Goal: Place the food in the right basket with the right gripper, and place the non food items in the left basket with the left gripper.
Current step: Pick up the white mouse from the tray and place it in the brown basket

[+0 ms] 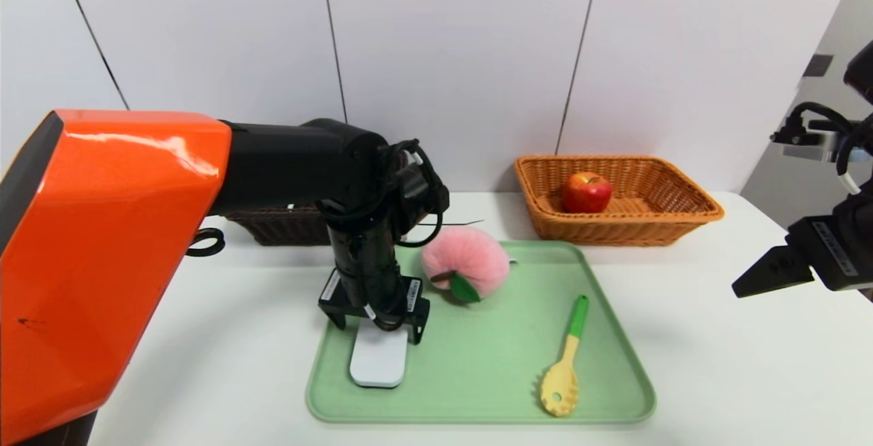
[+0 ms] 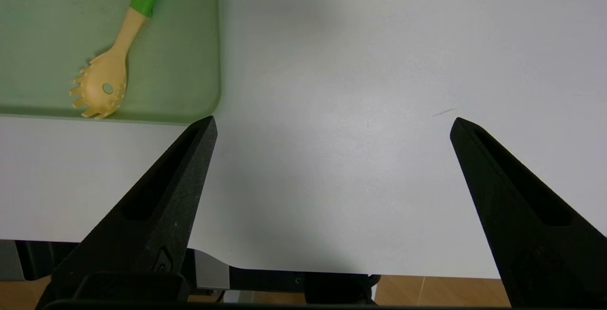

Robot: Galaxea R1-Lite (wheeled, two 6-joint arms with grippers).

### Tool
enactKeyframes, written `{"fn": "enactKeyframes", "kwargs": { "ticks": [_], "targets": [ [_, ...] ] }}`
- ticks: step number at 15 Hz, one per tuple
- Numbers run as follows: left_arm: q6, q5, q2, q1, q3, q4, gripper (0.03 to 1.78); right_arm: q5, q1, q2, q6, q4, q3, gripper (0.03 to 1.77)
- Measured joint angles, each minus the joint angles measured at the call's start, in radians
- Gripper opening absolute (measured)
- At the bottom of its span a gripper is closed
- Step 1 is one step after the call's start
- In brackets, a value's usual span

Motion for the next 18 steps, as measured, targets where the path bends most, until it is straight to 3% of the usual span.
{"fn": "enactKeyframes", "kwargs": {
  "ticks": [4, 8, 18],
  "targets": [
    [0.001, -0.001, 0.005, -0.001, 0.000, 0.000, 1.63, 0.000, 0.000, 0.000, 0.000, 0.000, 0.000, 1.70],
    [-0.001, -0.006, 0.019, 0.000, -0.003, -0.012, 1.05, 0.001, 0.000, 0.000, 0.000, 0.000, 0.003, 1.70],
    [0.001, -0.019, -0.066, -0.007, -0.039, -0.006, 1.01, 0.000, -0.001, 0.000, -0.008, 0.001, 0.002, 1.70]
  ]
}}
